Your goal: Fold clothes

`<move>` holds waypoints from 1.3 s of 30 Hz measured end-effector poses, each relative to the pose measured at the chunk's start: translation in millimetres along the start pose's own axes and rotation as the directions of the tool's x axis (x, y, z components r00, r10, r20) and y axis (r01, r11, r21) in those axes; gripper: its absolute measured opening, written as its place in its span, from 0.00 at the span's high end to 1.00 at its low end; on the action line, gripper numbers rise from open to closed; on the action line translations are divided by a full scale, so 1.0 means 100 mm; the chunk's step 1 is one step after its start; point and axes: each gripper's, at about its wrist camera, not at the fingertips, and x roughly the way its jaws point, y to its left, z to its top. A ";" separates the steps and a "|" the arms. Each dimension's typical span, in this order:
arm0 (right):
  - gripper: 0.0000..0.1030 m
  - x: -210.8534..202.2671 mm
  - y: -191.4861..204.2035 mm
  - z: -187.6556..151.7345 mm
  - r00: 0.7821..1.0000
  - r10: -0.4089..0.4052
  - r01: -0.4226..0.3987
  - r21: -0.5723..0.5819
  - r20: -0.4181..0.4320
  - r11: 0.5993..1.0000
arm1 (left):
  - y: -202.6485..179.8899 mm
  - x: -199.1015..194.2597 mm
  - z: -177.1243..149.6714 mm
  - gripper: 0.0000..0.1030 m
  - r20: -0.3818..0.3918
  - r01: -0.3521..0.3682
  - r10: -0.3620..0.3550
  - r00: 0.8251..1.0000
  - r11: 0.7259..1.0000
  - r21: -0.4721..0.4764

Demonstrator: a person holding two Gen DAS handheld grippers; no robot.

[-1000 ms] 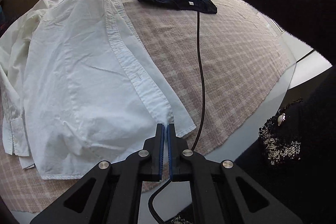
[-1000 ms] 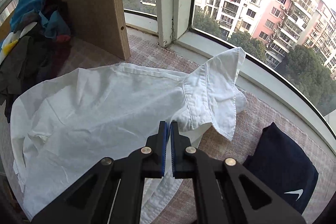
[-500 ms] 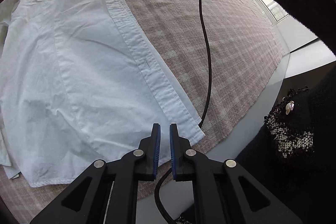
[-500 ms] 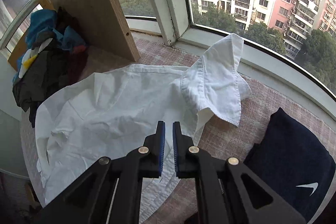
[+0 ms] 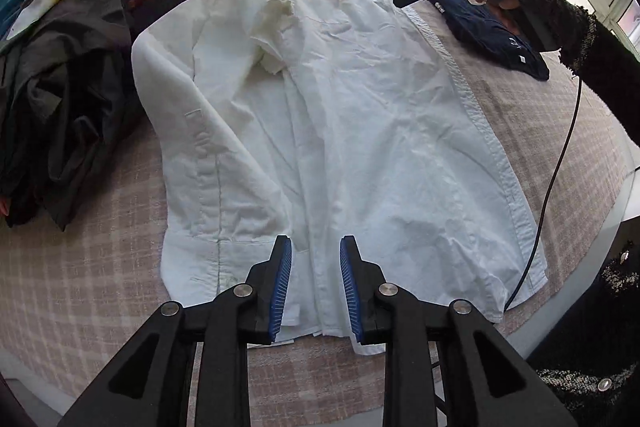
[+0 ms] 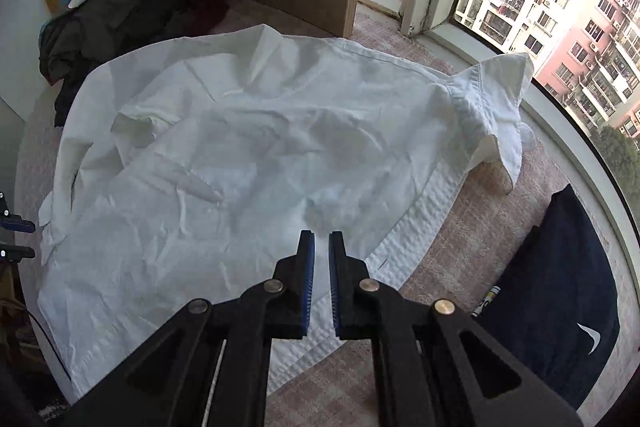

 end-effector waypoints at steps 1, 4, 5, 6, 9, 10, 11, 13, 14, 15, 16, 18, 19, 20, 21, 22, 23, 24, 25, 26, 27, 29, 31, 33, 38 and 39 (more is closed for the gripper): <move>0.93 -0.02 0.09 -0.05 1.000 0.027 -0.027 0.000 -0.002 1.000 | 0.03 0.03 0.06 0.77 0.009 0.023 -0.023 1.000 1.000 0.005; 0.93 0.02 0.40 -0.22 0.994 0.105 -0.105 0.001 -0.031 0.995 | 0.12 0.12 0.22 0.77 0.036 0.092 -0.093 0.995 0.996 0.022; 0.93 0.04 0.51 -0.29 0.993 0.111 -0.111 -0.003 -0.049 0.994 | 0.13 0.15 0.28 0.77 0.042 0.114 -0.115 0.993 0.993 0.030; 0.93 0.09 0.59 -0.34 0.992 0.107 -0.108 -0.008 -0.064 0.994 | 0.11 0.22 0.33 0.77 0.038 0.131 -0.132 0.990 0.990 0.045; 0.93 0.25 0.74 -0.45 0.988 0.083 -0.084 -0.003 -0.127 0.996 | 0.07 0.41 0.43 0.77 0.019 0.172 -0.174 0.984 0.981 0.088; 0.93 0.30 0.73 -0.49 0.986 0.068 -0.068 0.002 -0.154 0.998 | 0.06 0.47 0.43 0.75 0.006 0.158 -0.160 0.987 0.982 0.106; 0.92 0.34 0.71 -0.54 0.982 0.050 -0.050 0.007 -0.181 0.999 | 0.06 0.51 0.42 0.75 -0.013 0.092 -0.091 0.996 0.987 0.130; 0.93 0.25 0.63 -0.55 0.987 0.033 -0.027 0.041 -0.159 0.999 | 0.07 0.56 0.39 0.86 -0.041 -0.025 0.033 0.999 0.985 0.172; 0.93 0.17 0.58 -0.54 0.990 0.031 -0.023 0.067 -0.134 0.997 | 0.08 0.50 0.40 0.85 -0.026 -0.028 0.033 0.999 0.986 0.167; 0.93 0.12 0.54 -0.51 0.994 0.036 -0.026 0.091 -0.108 0.995 | 0.05 0.42 0.41 0.85 -0.005 -0.038 0.040 0.999 0.984 0.177; 0.93 0.08 0.51 -0.47 0.996 0.041 -0.032 0.115 -0.081 0.993 | 0.01 0.33 0.44 0.85 0.019 -0.043 0.040 0.999 0.980 0.192; 0.93 0.03 0.47 -0.38 0.998 0.047 -0.040 0.147 -0.040 0.988 | -0.16 0.15 0.58 0.81 0.087 -0.013 -0.010 0.996 0.967 0.255; 0.93 0.06 0.47 -0.33 0.998 0.048 -0.042 0.148 -0.034 0.988 | -0.23 0.11 0.68 0.78 0.108 0.030 -0.062 0.992 0.961 0.276; 0.93 0.10 0.47 -0.28 0.998 0.051 -0.046 0.148 -0.027 0.988 | -0.30 0.13 0.79 0.77 0.114 0.078 -0.116 0.987 0.953 0.292; 0.93 0.15 0.47 -0.24 0.998 0.056 -0.052 0.156 -0.020 0.986 | -0.37 0.16 0.91 0.75 0.119 0.126 -0.170 0.978 0.943 0.308; 0.93 0.23 0.46 -0.21 0.998 0.064 -0.059 0.166 -0.023 0.984 | -0.43 0.20 1.03 0.75 0.119 0.167 -0.215 0.969 0.932 0.322; 0.93 0.31 0.45 -0.18 0.997 0.071 -0.065 0.176 -0.028 0.982 | -0.47 0.32 1.14 0.75 0.104 0.186 -0.231 0.967 0.927 0.327; 0.94 0.38 0.45 -0.19 0.997 0.064 -0.055 0.174 -0.047 0.983 | -0.50 0.45 1.24 0.75 0.088 0.198 -0.239 0.967 0.922 0.332; 0.94 0.45 0.46 -0.21 0.996 0.053 -0.041 0.169 -0.070 0.985 | -0.51 0.61 1.32 0.76 0.065 0.183 -0.218 0.974 0.922 0.341; 0.96 0.51 0.44 -0.24 0.994 0.024 -0.008 0.156 -0.102 0.988 | -0.52 0.76 1.37 0.76 0.044 0.162 -0.189 0.981 0.923 0.349; 1.00 0.50 0.41 -0.26 0.994 -0.001 0.017 0.148 -0.109 0.989 | -0.50 0.88 1.39 0.76 0.026 0.115 -0.133 0.991 0.927 0.357; 1.00 0.44 0.34 -0.31 0.994 -0.040 0.055 0.147 -0.107 0.988 | -0.41 0.98 1.39 0.74 0.019 0.058 -0.069 0.997 0.929 0.365; 0.99 0.34 0.29 -0.38 0.993 -0.068 0.083 0.167 -0.096 0.982 | -0.29 0.98 1.37 0.77 0.029 0.023 -0.036 0.999 0.932 0.361; 0.97 0.19 0.38 -0.47 0.998 0.017 -0.006 0.188 -0.053 0.982 | -0.22 0.83 1.32 0.80 0.046 0.010 -0.027 0.999 0.944 0.330; 0.97 0.18 1.03 -0.79 0.980 0.182 -0.172 0.122 -0.078 0.978 | -0.39 0.31 0.85 0.76 0.050 0.182 -0.211 0.976 0.921 0.345; 0.97 0.22 1.12 -0.86 0.977 0.193 -0.182 0.116 -0.095 0.976 | -0.45 0.34 0.73 0.76 0.023 0.197 -0.218 0.976 0.916 0.349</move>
